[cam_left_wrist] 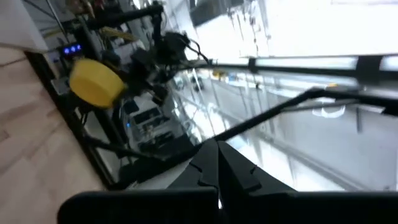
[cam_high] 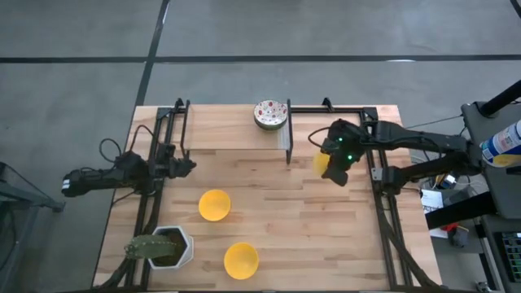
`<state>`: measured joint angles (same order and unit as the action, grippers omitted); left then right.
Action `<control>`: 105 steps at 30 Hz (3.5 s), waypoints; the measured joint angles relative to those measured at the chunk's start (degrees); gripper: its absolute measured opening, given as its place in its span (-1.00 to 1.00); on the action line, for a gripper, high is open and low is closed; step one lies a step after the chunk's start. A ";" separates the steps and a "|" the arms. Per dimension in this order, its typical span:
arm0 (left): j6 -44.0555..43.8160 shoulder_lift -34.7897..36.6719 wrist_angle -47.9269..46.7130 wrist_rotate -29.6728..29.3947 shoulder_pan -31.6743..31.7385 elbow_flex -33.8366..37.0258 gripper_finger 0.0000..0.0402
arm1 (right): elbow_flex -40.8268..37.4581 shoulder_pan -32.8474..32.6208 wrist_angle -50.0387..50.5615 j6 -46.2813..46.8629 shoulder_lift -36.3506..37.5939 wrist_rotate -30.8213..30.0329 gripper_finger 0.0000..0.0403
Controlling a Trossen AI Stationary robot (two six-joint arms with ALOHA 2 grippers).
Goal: Pick & Place Mini bowls
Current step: Put the top yellow bowl on the shelf
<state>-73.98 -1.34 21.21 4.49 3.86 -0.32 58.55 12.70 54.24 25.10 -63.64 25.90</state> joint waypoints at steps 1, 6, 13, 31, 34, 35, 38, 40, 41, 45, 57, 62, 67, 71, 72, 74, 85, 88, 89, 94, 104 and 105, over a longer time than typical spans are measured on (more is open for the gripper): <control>-0.10 0.00 0.02 -0.77 0.00 0.00 -1.00 | 1.26 -1.17 -0.14 1.17 0.10 0.34 -0.96; -1.63 0.00 0.06 -1.90 0.00 0.00 -0.98 | 8.00 -6.36 -4.82 4.88 -0.36 3.04 -0.96; 0.80 -1.39 -0.07 -3.29 0.00 -3.66 -0.58 | 14.35 -9.47 -25.09 11.85 -2.25 8.05 -0.96; -7.89 -27.46 -13.08 0.87 0.00 -26.10 -0.10 | 27.53 -13.28 -24.31 0.56 -24.48 12.66 -0.96; -11.02 -31.67 -16.68 3.73 0.00 -31.04 -0.10 | 33.52 -14.07 -13.94 -5.55 -29.85 8.07 -0.96; -11.45 -33.08 -17.79 4.25 0.00 -32.91 -0.10 | 35.97 -14.39 -10.20 -7.78 -31.59 5.61 -0.96; -11.66 -36.98 -24.37 5.14 0.02 -38.67 -0.10 | 43.58 -15.65 0.22 -13.80 -36.26 -1.40 -0.96; -11.61 -39.16 -30.62 6.23 0.04 -42.90 -0.10 | 48.14 -16.72 6.25 -18.05 -39.20 -6.08 -0.96; -11.63 -40.13 -33.95 6.42 0.04 -45.00 -0.10 | 50.23 -17.34 8.82 -20.08 -40.56 -8.41 -0.96; -11.70 -44.62 -46.39 6.58 0.04 -51.55 -0.10 | 56.79 -19.72 16.62 -27.00 -44.84 -15.47 -0.96; -17.99 -59.51 -48.25 16.12 0.02 -60.54 -0.10 | 68.43 -24.63 19.80 -38.19 -54.94 -18.59 -0.96; -21.40 -65.27 -48.36 23.49 0.02 -61.70 -0.10 | 73.11 -25.39 23.61 -38.83 -59.22 -18.62 -0.96; -22.46 -69.21 -48.40 26.70 0.00 -62.34 -0.10 | 75.40 -25.74 24.98 -38.83 -61.15 -18.56 -0.96; -22.37 -71.38 -49.13 28.97 0.04 -62.34 -0.10 | 75.40 -26.15 24.91 -39.23 -61.05 -18.57 -0.96; -22.25 -71.92 -49.85 29.63 0.02 -62.34 -0.10 | 75.40 -26.24 24.61 -39.25 -60.95 -18.61 -0.96; -22.09 -73.28 -50.21 31.43 -0.05 -62.34 -0.10 | 75.57 -26.34 24.07 -39.41 -60.83 -18.58 -0.96; -19.09 -76.08 -50.36 35.46 -0.35 -62.31 -0.53 | 75.86 -26.53 25.02 -40.92 -60.81 -18.59 -0.96; -19.14 -76.08 -51.04 35.19 -0.35 -62.34 -0.81 | 75.86 -26.59 24.89 -41.55 -60.81 -18.59 -0.96; -19.14 -76.08 -51.34 34.73 -0.37 -62.34 -0.90 | 75.86 -26.57 24.81 -41.61 -60.71 -18.57 -0.96; -18.74 -76.11 -51.43 33.97 -0.37 -62.27 -0.97 | 75.91 -26.57 24.20 -41.18 -60.56 -18.45 -0.87; -17.45 -74.86 -51.53 30.06 -0.37 -62.34 -1.00 | 76.41 -26.58 22.25 -35.97 -58.11 -20.32 -0.12; -17.39 -74.56 -52.23 29.25 -0.37 -62.34 -1.00 | 76.42 -26.59 21.77 -35.50 -57.40 -21.63 -0.05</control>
<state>-91.37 -75.91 -31.02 33.74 3.49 -62.66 134.96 -13.89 76.01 -10.40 -121.03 4.27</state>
